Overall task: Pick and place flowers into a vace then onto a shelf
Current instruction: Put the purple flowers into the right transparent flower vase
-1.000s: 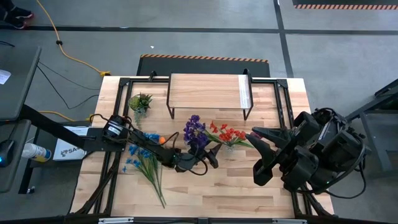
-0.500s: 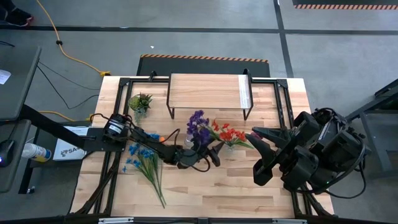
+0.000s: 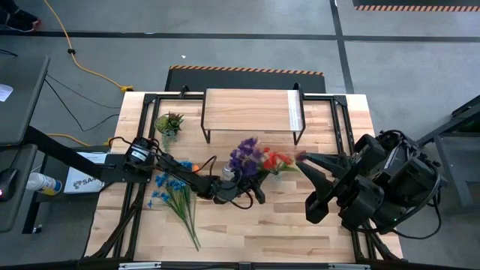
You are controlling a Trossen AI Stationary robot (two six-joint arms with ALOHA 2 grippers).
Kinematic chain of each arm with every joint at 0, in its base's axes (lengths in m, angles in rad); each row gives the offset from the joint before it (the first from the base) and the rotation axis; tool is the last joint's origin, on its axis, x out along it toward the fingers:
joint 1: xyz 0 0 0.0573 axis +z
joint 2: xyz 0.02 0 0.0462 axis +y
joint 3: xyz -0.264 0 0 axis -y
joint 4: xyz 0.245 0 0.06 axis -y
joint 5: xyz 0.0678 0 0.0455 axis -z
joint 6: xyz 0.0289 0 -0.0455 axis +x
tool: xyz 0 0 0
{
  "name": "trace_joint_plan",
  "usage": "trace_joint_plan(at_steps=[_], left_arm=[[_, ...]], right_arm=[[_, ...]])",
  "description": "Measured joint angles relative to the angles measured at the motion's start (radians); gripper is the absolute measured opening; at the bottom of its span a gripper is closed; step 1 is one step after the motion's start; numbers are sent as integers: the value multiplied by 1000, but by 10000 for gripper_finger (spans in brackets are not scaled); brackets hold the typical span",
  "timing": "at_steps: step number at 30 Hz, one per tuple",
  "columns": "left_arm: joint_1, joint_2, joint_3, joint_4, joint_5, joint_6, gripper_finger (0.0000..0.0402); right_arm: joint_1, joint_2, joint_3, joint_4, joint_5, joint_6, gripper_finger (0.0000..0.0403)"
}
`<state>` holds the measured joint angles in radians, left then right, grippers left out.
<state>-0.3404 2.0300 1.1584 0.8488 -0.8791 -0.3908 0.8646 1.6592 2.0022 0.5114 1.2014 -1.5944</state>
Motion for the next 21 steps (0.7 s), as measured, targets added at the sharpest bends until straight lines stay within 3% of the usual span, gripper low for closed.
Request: trace_joint_plan(at_steps=[21], left_arm=[[0,0,35,-15,94,68,57]], right_arm=[[0,0,0,-21,12,23,83]])
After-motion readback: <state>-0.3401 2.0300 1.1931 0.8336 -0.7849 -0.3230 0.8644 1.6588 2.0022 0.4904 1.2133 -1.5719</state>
